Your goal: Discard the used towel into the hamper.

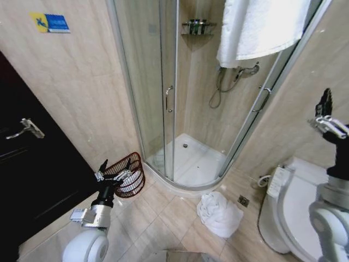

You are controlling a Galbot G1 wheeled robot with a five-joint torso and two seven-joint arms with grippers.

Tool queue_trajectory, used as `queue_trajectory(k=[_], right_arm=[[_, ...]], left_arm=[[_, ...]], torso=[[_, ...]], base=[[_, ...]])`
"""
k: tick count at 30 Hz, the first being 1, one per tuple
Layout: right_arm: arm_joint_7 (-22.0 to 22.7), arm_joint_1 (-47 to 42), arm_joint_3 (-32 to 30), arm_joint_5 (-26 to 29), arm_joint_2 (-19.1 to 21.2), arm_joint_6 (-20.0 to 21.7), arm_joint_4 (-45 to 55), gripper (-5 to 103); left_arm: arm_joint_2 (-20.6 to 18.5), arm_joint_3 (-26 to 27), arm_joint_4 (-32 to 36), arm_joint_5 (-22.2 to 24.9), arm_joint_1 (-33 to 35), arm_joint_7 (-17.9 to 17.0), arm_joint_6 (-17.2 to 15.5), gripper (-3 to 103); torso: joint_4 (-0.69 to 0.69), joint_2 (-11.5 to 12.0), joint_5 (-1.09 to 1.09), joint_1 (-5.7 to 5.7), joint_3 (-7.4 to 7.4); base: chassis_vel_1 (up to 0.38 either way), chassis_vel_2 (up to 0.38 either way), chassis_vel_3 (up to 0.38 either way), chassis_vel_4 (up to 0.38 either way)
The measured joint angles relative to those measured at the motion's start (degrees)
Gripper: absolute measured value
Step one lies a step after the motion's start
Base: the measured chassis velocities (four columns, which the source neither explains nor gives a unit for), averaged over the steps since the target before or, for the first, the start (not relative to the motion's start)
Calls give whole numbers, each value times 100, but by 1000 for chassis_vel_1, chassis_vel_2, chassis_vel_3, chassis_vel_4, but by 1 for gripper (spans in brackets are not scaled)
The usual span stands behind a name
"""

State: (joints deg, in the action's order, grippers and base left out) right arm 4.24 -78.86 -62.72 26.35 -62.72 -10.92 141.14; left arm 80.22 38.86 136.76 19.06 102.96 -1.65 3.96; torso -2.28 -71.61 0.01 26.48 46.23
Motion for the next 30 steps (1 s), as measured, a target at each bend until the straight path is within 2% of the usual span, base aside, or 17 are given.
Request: queue_trajectory(k=[3, 8, 12, 13, 15, 16, 17, 19, 21, 24, 30], right_arm=[[-105, 389, 32, 339, 300, 84, -179, 100], [-124, 796, 36, 499, 618, 219, -366, 100], [-133, 1376, 3, 740, 1111, 455, -624, 100], [-133, 1376, 3, 740, 1111, 455, -624, 100], [-148, 1598, -25, 945, 1377, 612, -756, 100], [-163, 1794, -21, 1075, 1596, 728, -905, 100], [-163, 1794, -21, 1075, 1596, 728, -905, 100], [-176, 2265, 138, 1127, 1958, 819, -1339, 100], [-177, 2496, 229, 1134, 2079, 841, -1499, 100], [-205, 3480, 593, 1201, 2518, 880, -2148, 100], [-336, 4320, 834, 1399, 2742, 1140, -2576, 100]], left_arm=[[0, 0, 0, 0, 0, 0, 0, 100], [0, 0, 0, 1, 0, -1, 0, 100], [0, 0, 0, 0, 1, -1, 0, 100], [0, 0, 0, 0, 1, -1, 0, 100], [0, 1, 1, 0, 1, -1, 0, 100], [1, 1, 0, 0, 1, -2, 0, 100], [1, 1, 0, 0, 1, -2, 0, 100], [0, 0, 0, 0, 0, -1, 1, 100], [0, 0, 1, 0, 0, -1, 1, 100], [0, 0, 1, 0, 0, 0, 1, 100], [0, 0, 1, 0, 0, 0, 0, 100]], torso=[[-1, 0, -1, 0, 0], [-2, 0, -2, 0, 1], [-3, 1, -1, 0, 0], [-3, 1, -1, 0, 0], [-3, 0, 2, 0, 0], [-3, 0, -4, 0, 0], [-3, 0, -4, 0, 0], [3, 0, 2, -1, 0], [2, 0, 3, -1, 0], [-3, 0, -3, 0, 1], [0, 0, -2, 0, 0]], base=[[90, 93, 68, 103], [100, 110, 98, 106], [102, 110, 102, 102], [102, 109, 100, 84], [85, 89, 97, 68], [26, 30, 65, 53], [26, 30, 65, 53], [0, 0, 0, 0], [0, 0, 0, 0], [0, 0, 0, 0], [0, 0, 0, 0]])
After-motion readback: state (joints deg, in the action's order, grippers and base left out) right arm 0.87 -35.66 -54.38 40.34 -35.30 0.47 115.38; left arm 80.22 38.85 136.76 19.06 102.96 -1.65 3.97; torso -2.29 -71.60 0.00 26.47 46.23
